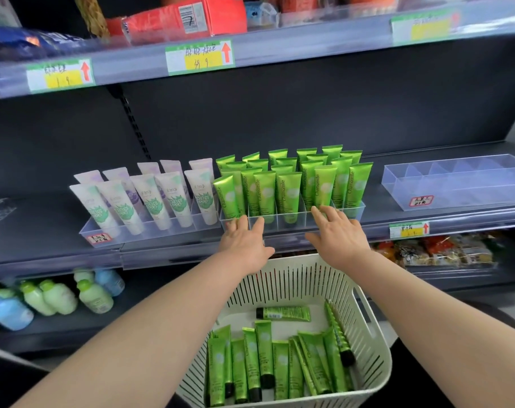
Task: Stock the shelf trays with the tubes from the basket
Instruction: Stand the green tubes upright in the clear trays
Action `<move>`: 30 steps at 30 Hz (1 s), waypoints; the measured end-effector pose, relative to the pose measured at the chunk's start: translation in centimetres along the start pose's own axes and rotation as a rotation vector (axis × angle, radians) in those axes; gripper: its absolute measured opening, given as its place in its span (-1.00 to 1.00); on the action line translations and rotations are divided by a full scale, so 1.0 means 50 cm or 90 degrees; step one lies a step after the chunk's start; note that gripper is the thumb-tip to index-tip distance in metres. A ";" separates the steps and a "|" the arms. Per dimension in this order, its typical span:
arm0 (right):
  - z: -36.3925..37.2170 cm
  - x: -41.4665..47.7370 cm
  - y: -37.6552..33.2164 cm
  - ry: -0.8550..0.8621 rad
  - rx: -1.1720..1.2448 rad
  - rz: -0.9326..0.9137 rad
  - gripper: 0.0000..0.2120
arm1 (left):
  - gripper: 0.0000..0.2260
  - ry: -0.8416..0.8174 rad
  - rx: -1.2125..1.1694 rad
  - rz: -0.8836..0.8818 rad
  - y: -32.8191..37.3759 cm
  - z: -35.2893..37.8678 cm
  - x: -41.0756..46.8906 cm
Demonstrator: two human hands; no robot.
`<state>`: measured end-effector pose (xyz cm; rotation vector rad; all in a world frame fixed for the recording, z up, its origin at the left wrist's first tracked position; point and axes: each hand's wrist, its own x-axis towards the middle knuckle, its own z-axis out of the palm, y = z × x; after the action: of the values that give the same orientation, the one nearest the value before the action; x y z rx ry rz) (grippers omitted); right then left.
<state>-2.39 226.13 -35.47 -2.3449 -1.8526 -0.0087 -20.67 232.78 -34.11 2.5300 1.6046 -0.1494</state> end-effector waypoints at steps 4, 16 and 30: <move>0.007 0.000 0.004 0.000 0.001 -0.003 -0.38 | -0.29 0.004 0.018 -0.006 0.008 0.005 -0.002; 0.018 0.011 0.002 0.025 -0.002 -0.003 -0.39 | -0.23 0.004 0.024 -0.030 0.026 0.011 0.012; 0.012 0.070 0.009 -0.005 0.002 0.001 -0.38 | -0.24 0.009 0.014 -0.028 0.017 -0.009 0.070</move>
<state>-1.17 229.50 -35.77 -2.3473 -1.8531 0.0037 -18.40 235.60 -34.14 2.5183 1.6746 -0.1558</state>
